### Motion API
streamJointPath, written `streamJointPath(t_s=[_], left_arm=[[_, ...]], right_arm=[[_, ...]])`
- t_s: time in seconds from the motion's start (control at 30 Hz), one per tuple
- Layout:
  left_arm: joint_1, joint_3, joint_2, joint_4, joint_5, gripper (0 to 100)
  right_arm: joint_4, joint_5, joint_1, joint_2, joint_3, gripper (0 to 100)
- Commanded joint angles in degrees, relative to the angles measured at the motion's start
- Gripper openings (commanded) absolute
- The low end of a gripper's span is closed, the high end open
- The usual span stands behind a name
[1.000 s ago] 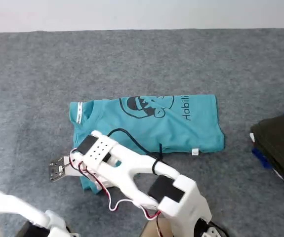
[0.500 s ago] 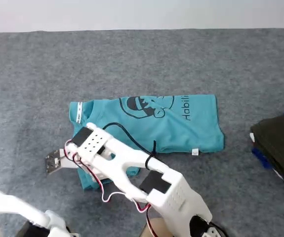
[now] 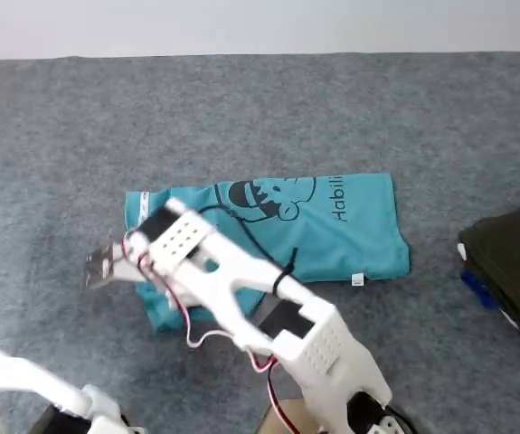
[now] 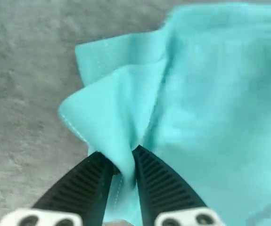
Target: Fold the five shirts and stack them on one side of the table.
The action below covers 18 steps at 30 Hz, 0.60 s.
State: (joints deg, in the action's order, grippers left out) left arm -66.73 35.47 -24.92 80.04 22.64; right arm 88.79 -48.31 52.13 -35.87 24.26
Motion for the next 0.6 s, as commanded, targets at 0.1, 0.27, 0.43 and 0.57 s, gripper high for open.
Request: streamJointPath(t_s=[0.1, 0.27, 0.43, 0.57], left_arm=[[-0.4, -0.3, -2.2, -0.5, 0.5, 1], [-0.4, -0.3, -2.2, -0.5, 0.5, 1], [-0.4, -0.2, -2.2, -0.5, 0.5, 1], [-0.4, -0.2, -2.2, -0.4, 0.5, 1]], right_arm=[[-0.9, -0.5, -8.6, 0.0, 10.8, 1.1], [-4.0, -0.5, -12.8, -0.9, 11.3, 1.1], [-3.9, -0.4, -14.5, -4.2, 12.2, 3.5], [-3.8, 3.4, -16.2, -4.8, 13.6, 16.0]])
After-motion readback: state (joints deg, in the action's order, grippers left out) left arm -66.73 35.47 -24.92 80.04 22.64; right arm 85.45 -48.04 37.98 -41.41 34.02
